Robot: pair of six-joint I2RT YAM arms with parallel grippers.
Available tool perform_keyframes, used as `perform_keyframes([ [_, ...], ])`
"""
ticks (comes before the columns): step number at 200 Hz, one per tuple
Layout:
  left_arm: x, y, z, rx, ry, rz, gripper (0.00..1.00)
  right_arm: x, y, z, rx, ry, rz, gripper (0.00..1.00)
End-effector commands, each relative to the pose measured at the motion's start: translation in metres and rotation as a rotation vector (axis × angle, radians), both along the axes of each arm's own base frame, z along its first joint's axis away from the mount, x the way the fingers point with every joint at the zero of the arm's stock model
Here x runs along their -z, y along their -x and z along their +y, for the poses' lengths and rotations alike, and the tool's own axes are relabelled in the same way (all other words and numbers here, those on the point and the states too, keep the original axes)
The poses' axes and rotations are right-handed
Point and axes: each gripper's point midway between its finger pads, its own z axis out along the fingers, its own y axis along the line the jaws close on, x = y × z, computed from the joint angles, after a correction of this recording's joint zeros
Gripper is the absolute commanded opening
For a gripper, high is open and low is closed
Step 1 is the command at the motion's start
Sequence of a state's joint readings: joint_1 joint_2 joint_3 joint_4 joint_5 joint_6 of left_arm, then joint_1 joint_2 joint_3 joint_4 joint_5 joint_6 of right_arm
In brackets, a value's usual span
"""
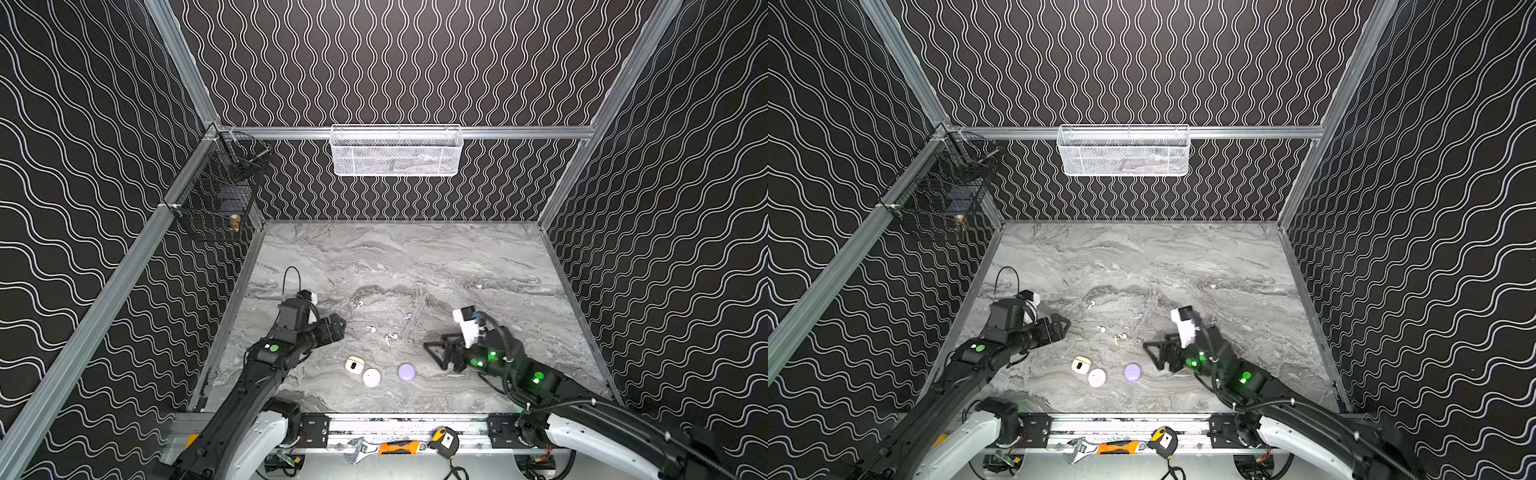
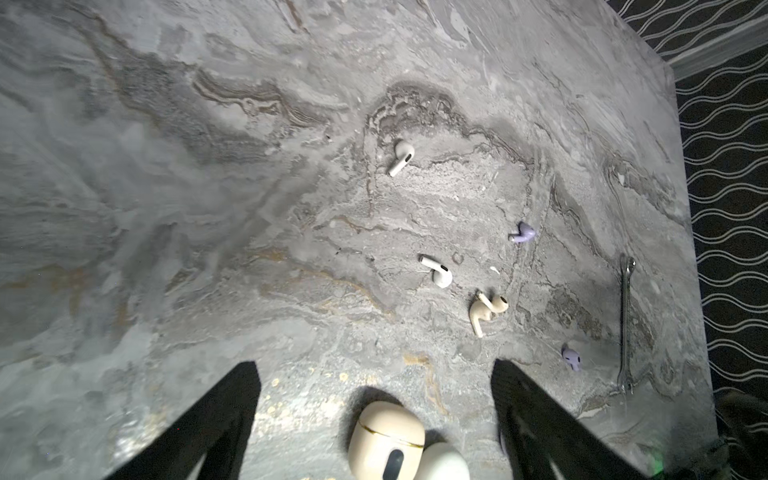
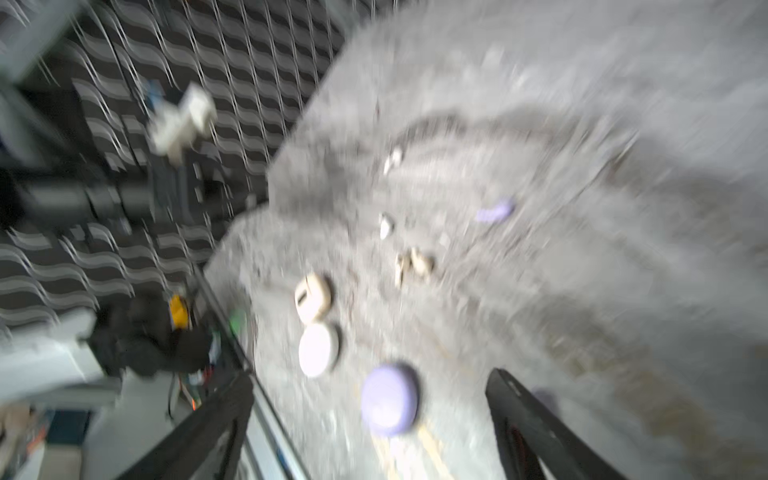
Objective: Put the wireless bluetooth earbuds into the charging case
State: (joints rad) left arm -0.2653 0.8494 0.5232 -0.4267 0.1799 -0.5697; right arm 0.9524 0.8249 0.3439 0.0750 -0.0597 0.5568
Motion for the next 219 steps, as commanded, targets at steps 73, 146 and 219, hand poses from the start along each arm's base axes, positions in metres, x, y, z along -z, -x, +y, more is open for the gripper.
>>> perform_keyframes([
  [73, 0.005, 0.006, 0.020, -0.027, -0.146, -0.083, 0.94, 0.076, 0.004, 0.055, -0.059, 0.454, 0.003, 0.99],
  [146, 0.010, 0.005, 0.022, -0.040, -0.162, -0.055, 0.91, 0.105, 0.025, 0.065, -0.174, 0.480, 0.074, 0.99],
  [219, 0.007, 0.006, 0.024, -0.051, -0.160, -0.069, 0.92, 0.107, 0.042, 0.067, -0.205, 0.479, 0.092, 0.92],
])
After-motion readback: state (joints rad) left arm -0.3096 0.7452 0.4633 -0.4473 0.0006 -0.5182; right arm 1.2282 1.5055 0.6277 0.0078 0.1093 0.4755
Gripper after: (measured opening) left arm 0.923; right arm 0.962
